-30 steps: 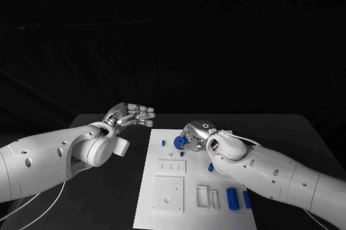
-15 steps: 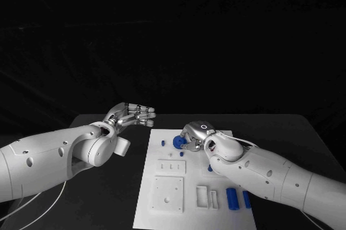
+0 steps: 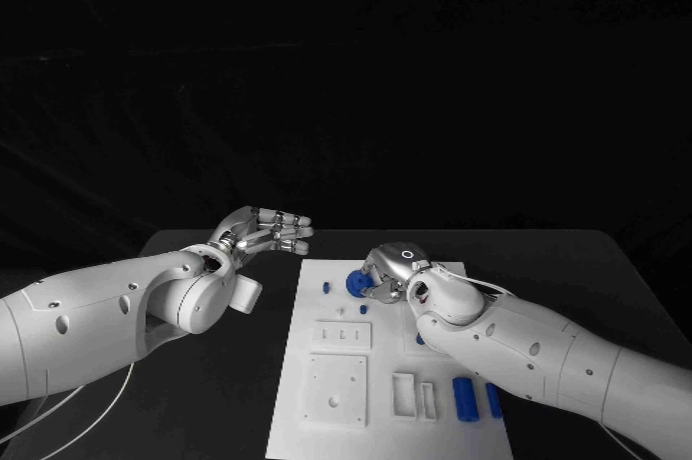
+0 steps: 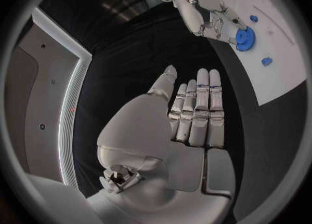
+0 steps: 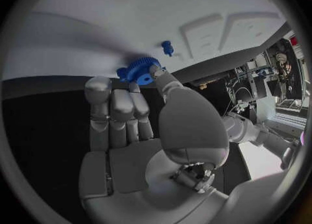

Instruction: Assemble the parts on the task board

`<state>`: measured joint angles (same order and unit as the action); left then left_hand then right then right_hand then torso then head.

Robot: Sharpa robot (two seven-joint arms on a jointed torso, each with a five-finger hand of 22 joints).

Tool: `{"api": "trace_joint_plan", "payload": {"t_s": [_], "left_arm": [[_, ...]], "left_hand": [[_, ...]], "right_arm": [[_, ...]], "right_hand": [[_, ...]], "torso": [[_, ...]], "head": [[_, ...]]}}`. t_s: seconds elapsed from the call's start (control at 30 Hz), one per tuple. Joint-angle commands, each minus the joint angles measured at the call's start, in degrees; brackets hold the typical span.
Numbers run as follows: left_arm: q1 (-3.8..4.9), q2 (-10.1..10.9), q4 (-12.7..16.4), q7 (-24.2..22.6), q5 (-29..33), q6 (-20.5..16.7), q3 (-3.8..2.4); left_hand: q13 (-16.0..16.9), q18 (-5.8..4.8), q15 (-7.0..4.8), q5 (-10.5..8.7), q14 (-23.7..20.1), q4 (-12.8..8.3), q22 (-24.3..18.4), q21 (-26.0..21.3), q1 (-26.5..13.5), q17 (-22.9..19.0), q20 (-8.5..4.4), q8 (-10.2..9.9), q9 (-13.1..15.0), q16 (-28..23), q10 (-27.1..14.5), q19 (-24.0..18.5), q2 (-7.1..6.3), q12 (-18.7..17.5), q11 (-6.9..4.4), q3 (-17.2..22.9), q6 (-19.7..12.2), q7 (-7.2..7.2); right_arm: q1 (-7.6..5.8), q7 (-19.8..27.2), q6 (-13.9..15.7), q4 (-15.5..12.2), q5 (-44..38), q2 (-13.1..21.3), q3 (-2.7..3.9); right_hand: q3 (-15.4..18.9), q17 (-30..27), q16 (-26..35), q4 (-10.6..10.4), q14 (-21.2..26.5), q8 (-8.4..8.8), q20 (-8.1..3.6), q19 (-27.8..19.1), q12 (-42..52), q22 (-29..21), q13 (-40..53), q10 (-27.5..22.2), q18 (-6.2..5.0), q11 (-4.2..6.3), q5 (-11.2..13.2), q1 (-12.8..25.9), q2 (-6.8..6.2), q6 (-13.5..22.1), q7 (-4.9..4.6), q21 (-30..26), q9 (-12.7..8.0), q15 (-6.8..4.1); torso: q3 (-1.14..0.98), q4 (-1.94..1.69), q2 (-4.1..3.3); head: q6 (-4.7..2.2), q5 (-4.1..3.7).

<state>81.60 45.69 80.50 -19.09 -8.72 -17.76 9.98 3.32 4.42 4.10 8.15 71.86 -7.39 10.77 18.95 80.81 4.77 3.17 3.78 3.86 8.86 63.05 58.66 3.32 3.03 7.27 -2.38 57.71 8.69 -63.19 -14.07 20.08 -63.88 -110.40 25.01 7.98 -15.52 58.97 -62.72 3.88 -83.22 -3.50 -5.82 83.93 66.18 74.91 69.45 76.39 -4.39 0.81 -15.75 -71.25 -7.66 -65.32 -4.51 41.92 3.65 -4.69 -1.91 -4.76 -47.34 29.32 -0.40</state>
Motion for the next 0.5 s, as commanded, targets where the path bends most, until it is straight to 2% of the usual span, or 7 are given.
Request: {"api": "trace_joint_plan", "payload": {"t_s": [0.03,0.3,0.5], "left_arm": [[0.04,-0.14,0.08,-0.19,-0.21,1.02,-0.04],[0.04,-0.15,0.08,-0.16,-0.21,1.05,-0.04],[0.04,-0.09,0.09,-0.12,-0.21,1.04,-0.04]], "left_hand": [[0.09,-0.5,0.35,0.19,-0.04,-0.29,-0.09,0.33,-0.37,-0.08,0.25,-0.17,-0.08,0.07,-0.37,-0.17,-0.14,0.29,0.16,0.03,-0.42,0.07],[0.09,-0.5,0.35,0.19,-0.04,-0.29,-0.09,0.33,-0.37,-0.08,0.25,-0.17,-0.08,0.07,-0.37,-0.17,-0.14,0.29,0.16,0.03,-0.42,0.07],[0.09,-0.5,0.35,0.19,-0.04,-0.29,-0.09,0.33,-0.37,-0.08,0.25,-0.17,-0.08,0.07,-0.37,-0.17,-0.14,0.29,0.16,0.03,-0.42,0.07]], "right_arm": [[0.1,-1.06,-0.13,0.15,-1.02,-0.13,-0.07],[0.09,-1.17,-0.03,0.16,-0.98,-0.31,-0.07],[0.09,-1.1,-0.01,0.18,-0.63,-0.32,-0.07]], "right_hand": [[-0.25,-0.11,0.26,0.03,0.17,-0.04,-0.22,3.18,-0.39,4.62,-0.21,-0.05,0.26,-0.14,0.41,-0.04,-0.51,0.34,-0.04,-0.21,0.03,-0.14],[-0.11,-0.35,0.52,-0.11,0.21,-0.05,-0.08,3.17,-0.99,4.55,-0.8,-0.39,0.13,-0.43,0.78,-0.14,-0.91,2.2,-0.55,-0.52,-0.05,0.02],[0.12,-0.59,0.81,-0.17,0.28,-0.02,-0.01,3.14,-1.52,4.44,-1.34,-0.7,0.02,-0.58,1.0,-0.14,-1.1,3.15,-0.78,-0.94,-0.07,0.08]], "torso": [[0.0,0.08,-0.02],[-0.01,0.0,-0.03],[-0.03,0.07,0.0]], "head": [[0.04,-0.03],[0.06,-0.14],[0.15,-0.12]]}}
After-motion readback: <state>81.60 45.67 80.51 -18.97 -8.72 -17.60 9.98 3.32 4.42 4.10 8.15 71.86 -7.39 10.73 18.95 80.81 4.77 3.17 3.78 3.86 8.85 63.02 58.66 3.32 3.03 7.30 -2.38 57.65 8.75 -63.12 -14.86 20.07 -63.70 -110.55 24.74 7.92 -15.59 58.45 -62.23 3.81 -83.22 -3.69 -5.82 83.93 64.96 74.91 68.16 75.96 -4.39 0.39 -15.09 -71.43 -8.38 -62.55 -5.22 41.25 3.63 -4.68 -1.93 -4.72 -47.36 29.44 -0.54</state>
